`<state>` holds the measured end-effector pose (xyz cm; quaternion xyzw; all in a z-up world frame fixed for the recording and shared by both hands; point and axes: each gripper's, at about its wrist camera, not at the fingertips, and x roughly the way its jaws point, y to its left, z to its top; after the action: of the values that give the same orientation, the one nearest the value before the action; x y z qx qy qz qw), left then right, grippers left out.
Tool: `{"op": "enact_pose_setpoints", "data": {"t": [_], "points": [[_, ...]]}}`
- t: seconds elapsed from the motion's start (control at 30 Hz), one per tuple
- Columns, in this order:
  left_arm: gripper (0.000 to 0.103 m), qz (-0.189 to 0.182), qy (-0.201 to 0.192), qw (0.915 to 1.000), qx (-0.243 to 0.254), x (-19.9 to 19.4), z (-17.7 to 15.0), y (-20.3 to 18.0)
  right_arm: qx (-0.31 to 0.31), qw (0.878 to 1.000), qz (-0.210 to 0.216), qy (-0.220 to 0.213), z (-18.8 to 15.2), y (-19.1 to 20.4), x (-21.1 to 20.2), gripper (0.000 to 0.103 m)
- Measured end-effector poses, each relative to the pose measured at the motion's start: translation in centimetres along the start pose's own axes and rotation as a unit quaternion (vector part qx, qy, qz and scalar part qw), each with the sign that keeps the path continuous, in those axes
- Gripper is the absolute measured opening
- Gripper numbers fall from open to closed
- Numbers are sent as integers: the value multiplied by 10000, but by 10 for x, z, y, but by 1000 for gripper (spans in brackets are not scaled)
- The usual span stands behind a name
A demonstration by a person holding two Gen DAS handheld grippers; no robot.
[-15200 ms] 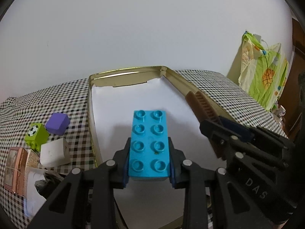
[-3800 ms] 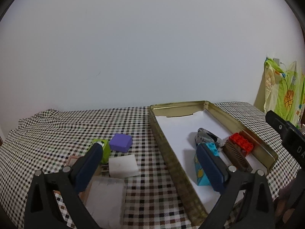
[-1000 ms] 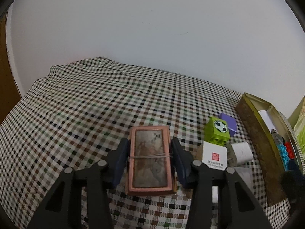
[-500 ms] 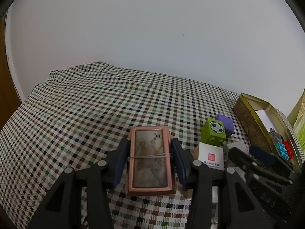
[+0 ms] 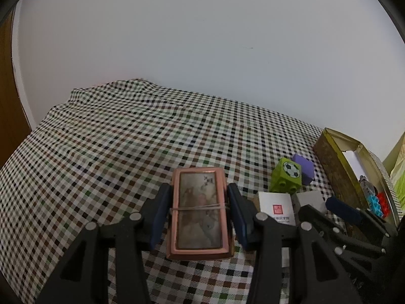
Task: Organize rigid objects
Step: 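Grasp the white rectangular block with the right tool while the left tool holds the copper box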
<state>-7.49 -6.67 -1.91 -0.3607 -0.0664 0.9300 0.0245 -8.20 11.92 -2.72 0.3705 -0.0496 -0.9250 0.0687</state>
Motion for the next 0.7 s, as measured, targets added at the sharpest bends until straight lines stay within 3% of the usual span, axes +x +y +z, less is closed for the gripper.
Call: {"op": "enact_pose_setpoints", "data": {"t": [0.1, 0.53, 0.7], "points": [[46, -12, 15, 10000, 4, 0, 1, 0, 178, 9997, -194, 9, -2, -10, -2, 60], [46, 1, 49, 10000, 7, -1, 0, -5, 163, 9988, 63, 449, 4, -8, 9, 60], [46, -21, 96, 9999, 41, 3, 0, -5, 230, 9988, 118, 407, 0, -13, 3, 54]]}}
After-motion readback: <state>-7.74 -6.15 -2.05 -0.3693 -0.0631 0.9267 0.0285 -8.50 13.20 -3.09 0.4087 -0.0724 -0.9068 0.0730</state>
